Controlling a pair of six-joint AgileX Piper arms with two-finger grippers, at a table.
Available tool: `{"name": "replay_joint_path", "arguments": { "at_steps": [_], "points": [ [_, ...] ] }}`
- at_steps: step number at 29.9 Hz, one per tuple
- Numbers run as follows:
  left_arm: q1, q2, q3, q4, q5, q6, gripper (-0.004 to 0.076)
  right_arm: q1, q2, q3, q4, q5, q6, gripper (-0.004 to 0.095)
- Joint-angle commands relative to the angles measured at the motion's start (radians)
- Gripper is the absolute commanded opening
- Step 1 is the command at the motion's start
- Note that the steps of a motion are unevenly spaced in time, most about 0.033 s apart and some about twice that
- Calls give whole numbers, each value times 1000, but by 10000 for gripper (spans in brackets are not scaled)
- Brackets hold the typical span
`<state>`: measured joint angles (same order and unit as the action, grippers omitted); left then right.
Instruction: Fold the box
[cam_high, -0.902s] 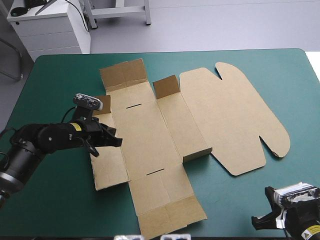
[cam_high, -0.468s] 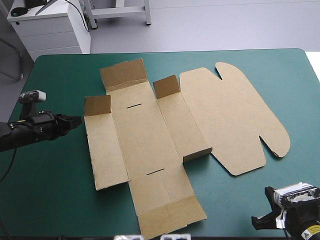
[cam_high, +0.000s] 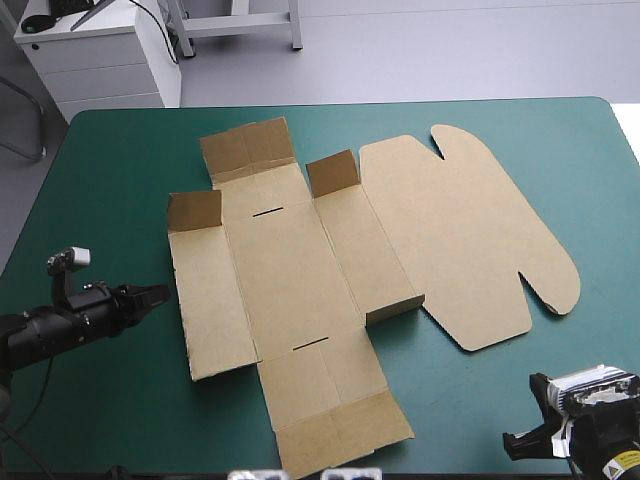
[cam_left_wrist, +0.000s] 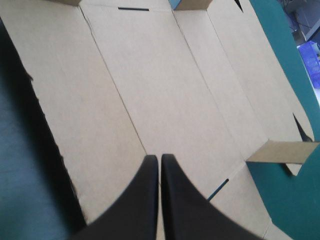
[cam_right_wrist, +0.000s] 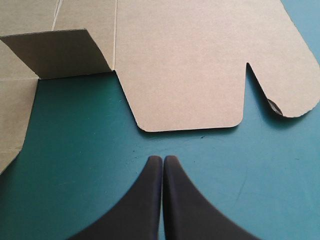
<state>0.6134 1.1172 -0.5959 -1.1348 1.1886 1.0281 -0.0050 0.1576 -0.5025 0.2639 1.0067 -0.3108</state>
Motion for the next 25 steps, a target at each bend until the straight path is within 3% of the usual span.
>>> {"name": "replay_joint_path", "arguments": {
  "at_steps": [1,8,17,20,25],
  "points": [
    [1,-76,18,-27,0,1,-8,4,17,-23,9,-67,-2,-4],
    [-1,-198,31,65,-50,-124,-8,4,17,-23,9,-67,-2,-4],
    [-9,-140,83,137,-97,-185,-1,4,17,-23,9,-67,-2,-4],
    [-9,-107,83,135,-80,-185,75,4,17,-23,9,-67,-2,-4],
    [-9,-53,83,126,-42,-206,376,4,17,-23,9,-67,-2,-4]
  ]
}}
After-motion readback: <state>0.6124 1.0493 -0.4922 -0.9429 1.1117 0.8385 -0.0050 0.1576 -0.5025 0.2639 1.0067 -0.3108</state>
